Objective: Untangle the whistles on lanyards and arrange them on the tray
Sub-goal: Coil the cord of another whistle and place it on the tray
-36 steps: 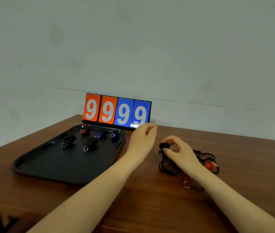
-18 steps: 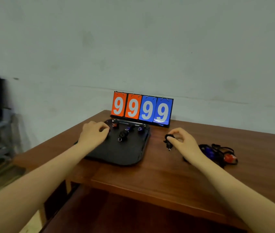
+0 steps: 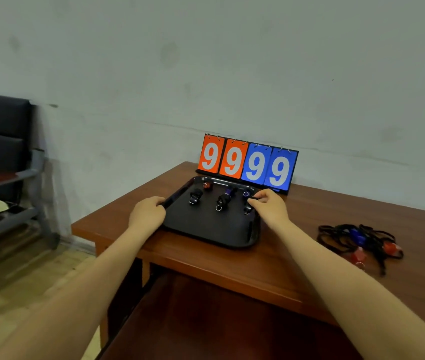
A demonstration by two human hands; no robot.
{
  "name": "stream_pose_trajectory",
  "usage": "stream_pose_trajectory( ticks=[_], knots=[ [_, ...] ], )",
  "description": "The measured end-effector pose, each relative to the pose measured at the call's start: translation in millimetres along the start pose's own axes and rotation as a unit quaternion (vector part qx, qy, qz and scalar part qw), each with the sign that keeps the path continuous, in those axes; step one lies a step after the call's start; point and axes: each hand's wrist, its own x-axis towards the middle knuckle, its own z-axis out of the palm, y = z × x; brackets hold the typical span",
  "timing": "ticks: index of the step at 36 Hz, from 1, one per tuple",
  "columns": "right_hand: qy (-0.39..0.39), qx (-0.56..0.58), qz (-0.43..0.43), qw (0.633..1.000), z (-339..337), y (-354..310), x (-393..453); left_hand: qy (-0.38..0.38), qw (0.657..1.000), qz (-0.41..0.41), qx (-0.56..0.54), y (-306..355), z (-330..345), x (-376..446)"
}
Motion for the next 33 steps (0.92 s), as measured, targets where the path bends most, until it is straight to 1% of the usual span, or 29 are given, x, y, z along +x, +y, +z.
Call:
stream_pose_trajectory(
  ticks=[5,9,12,15,19,23,27,29,31,33],
  knots=[
    [-0.024,-0.043,0.01,0.999,12,6,15,0.019,1.0,0.008,-0.012,2,3,-2],
    [-0.03,-0.026,0.015,0.999,20,12,20,0.027,1.0,0.014,-0.008,1,3,-1],
    [-0.016,0.004,0.005,1.0,23,14,22,0.03,0.999,0.018,-0.004,-1,3,0],
    [0.014,0.03,0.001,0.999,23,18,22,0.03,0.999,0.025,0.001,-1,3,-1],
    [0.048,0.053,0.033,0.997,19,22,12,0.023,0.999,0.033,0.003,-1,2,-2],
    [0.044,0.076,0.054,0.995,10,13,-16,0.026,0.998,0.048,0.019,-3,0,-4],
    [0.015,0.073,0.035,0.997,-12,4,-67,0.096,0.985,0.12,0.075,4,-1,-21],
    [-0.009,0.069,0.026,0.997,-31,7,-95,0.113,0.969,0.182,0.125,15,4,-35],
    [-0.025,0.063,0.009,0.998,-52,12,-119,0.109,0.953,0.225,0.171,27,11,-49],
    [-0.034,0.029,-0.027,0.999,-79,19,-137,0.085,0.951,0.25,0.162,47,24,-65]
  ],
)
